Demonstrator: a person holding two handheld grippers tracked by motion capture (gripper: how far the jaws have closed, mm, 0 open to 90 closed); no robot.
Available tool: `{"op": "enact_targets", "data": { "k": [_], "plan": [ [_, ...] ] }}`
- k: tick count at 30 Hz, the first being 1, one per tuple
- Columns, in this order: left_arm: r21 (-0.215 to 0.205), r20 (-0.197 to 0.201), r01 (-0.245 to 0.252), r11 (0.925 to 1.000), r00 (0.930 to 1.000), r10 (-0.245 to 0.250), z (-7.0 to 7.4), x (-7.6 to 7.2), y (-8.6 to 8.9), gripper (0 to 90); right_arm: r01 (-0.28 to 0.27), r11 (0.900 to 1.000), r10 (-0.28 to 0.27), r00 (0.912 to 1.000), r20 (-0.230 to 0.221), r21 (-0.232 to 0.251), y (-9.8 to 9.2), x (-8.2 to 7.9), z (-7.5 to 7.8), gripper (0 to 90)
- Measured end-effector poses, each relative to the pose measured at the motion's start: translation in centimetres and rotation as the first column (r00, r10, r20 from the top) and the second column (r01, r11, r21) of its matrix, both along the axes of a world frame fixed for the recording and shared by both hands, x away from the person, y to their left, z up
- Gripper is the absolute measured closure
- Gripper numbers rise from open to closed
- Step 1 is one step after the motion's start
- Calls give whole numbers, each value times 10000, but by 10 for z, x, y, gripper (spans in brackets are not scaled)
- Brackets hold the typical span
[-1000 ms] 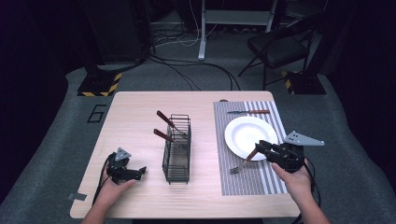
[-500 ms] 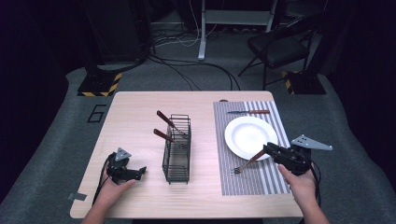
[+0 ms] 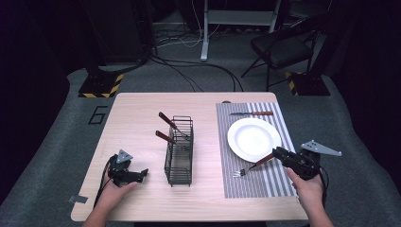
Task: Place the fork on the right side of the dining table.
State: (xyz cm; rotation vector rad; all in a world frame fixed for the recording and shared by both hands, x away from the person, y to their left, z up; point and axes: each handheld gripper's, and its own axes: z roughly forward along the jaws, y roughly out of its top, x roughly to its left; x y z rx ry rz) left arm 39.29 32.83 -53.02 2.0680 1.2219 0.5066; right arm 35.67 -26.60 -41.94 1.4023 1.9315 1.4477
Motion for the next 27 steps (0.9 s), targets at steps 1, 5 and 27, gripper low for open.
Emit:
{"op": "enact_targets", "data": {
  "k": [1, 5, 27],
  "plan": [
    [2, -1, 1, 10000, 10000, -1, 0, 0, 0, 9, 30, 10000, -30, 10000, -22, 1, -1, 0, -1, 727],
    [1, -1, -1, 10000, 10000, 1, 0, 0, 0, 9, 223, 9997, -222, 9996, -159, 78, -5, 1, -6, 730],
    [2, -2, 1, 10000, 10000, -1, 0, 0, 0, 9, 835, 9933, -766, 9934, -859, 802, -24, -2, -32, 714]
  ]
}}
